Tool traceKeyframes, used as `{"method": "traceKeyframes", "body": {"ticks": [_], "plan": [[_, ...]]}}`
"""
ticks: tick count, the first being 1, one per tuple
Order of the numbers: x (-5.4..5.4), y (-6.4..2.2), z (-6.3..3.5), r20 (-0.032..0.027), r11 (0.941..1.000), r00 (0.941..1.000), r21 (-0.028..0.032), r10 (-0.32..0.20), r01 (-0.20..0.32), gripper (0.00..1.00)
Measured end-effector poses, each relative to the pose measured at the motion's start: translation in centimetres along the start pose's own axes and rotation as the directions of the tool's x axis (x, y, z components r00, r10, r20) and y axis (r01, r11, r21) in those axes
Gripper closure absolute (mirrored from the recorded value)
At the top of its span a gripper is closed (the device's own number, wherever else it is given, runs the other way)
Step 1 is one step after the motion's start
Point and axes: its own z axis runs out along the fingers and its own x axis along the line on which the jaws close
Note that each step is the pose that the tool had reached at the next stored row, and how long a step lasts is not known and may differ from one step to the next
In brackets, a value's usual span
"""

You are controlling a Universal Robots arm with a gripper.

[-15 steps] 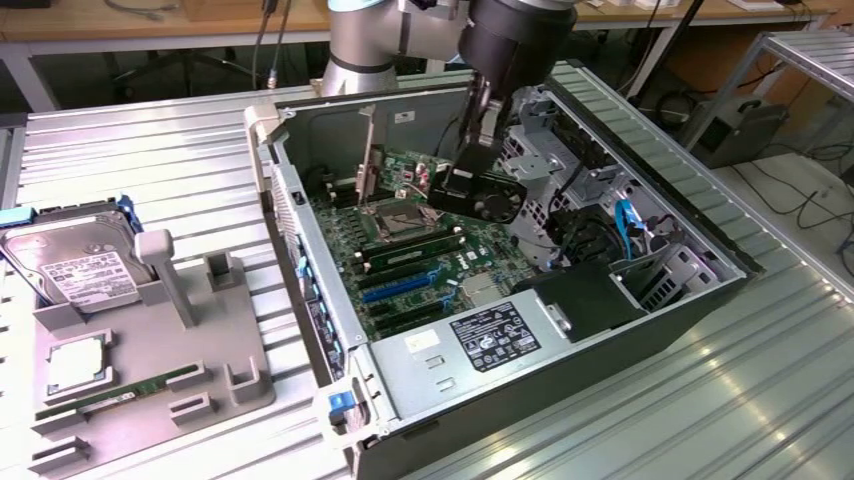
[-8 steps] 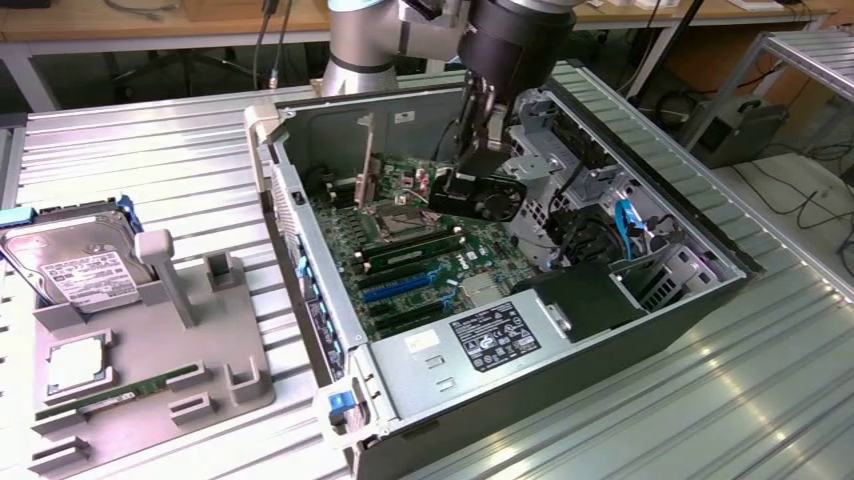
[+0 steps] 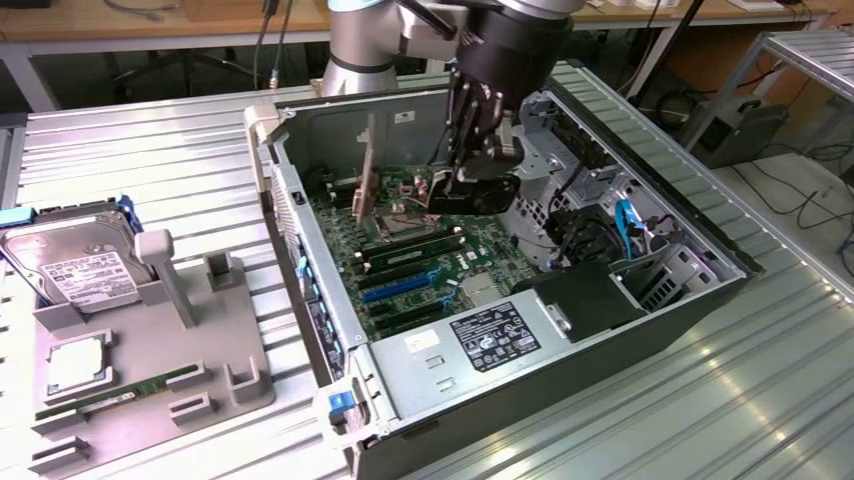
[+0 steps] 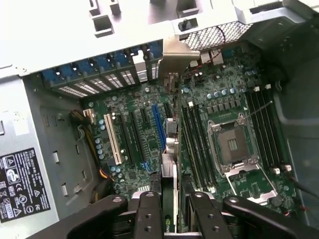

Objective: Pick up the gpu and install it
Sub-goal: 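Insert the gpu into the slot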

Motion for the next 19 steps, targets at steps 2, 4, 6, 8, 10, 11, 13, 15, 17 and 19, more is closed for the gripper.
{"method": "traceKeyframes", "body": {"ticks": [2, 4, 6, 8, 10, 11, 13, 15, 17, 19], "plan": [[0.0, -0.02, 0.13, -0.0025, 0.9993, 0.9993, 0.0, -0.037, 0.037, 0.74], [0.0, -0.03, 0.3, -0.0054, 0.9974, 0.9974, 0.0005, -0.072, 0.072, 0.74], [0.0, -0.03, 0.49, -0.007, 0.9955, 0.9955, 0.0018, -0.095, 0.095, 0.74], [0.0, 0.04, 0.7, -0.0075, 0.9945, 0.9945, 0.0045, -0.105, 0.105, 0.74], [0.1, 0.28, 0.93, -0.0072, 0.9941, 0.9941, 0.0089, -0.108, 0.108, 0.74], [0.2, 0.5, 1.1, -0.0071, 0.9939, 0.9939, 0.0117, -0.11, 0.11, 0.74], [0.2, 0.8, 1.36, -0.0069, 0.9935, 0.9936, 0.0149, -0.112, 0.112, 0.74], [0.3, 1.04, 1.62, -0.0071, 0.9931, 0.9932, 0.0159, -0.116, 0.116, 0.74], [0.4, 1.2, 1.93, -0.0077, 0.9923, 0.9924, 0.0159, -0.122, 0.123, 0.74], [0.5, 1.3, 2.27, -0.0086, 0.991, 0.9911, 0.0157, -0.133, 0.133, 0.74]]}}
